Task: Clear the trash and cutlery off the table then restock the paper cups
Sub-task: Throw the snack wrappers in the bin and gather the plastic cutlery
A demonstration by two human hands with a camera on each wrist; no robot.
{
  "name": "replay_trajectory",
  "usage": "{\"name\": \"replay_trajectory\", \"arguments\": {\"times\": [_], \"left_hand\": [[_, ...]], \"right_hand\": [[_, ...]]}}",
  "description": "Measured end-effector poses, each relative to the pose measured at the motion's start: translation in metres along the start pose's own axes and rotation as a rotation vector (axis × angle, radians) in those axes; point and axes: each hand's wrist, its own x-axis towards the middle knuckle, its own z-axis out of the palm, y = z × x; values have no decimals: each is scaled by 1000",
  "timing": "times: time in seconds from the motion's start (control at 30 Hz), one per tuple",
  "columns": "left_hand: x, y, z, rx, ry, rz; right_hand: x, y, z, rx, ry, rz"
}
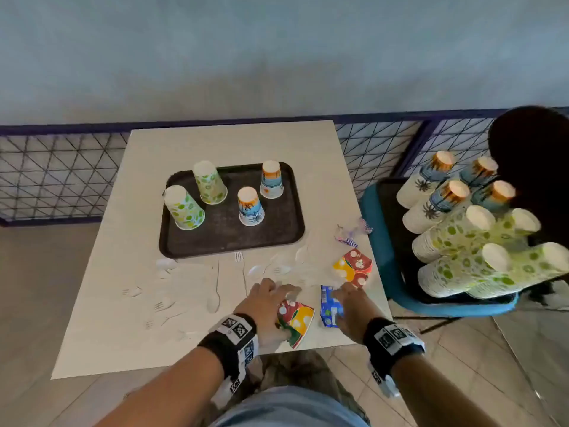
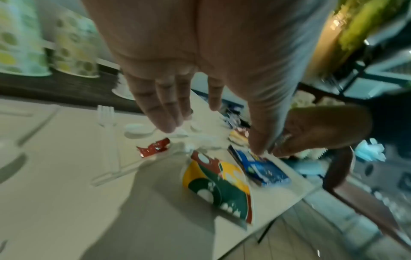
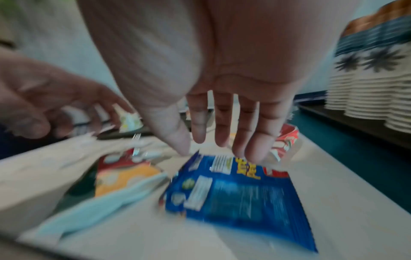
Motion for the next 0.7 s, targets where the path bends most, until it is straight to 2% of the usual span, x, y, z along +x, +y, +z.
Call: {"name": "replay_trajectory", "arguments": {"times": [0.1,0.2,0.37,0.47,0.57,0.7], "left_hand": [[16,8,19,285,-113,96],[22,12,32,410,-145,109],[21,5,39,460,-128,108],[19,5,39,414,-162,93],[20,5,37,276,-128,59],[22,3,32,8,-61,-81]], "right_hand": [[3,5,17,-264,-137,-63],[1,6,32,-330,-200,-51],[0,9,47,-419,-121,-126],[-3,12,55,-444,-119,-208],[-11,17,58,-408,-80,-263],[-17,25,66,-293,193,-330]]}}
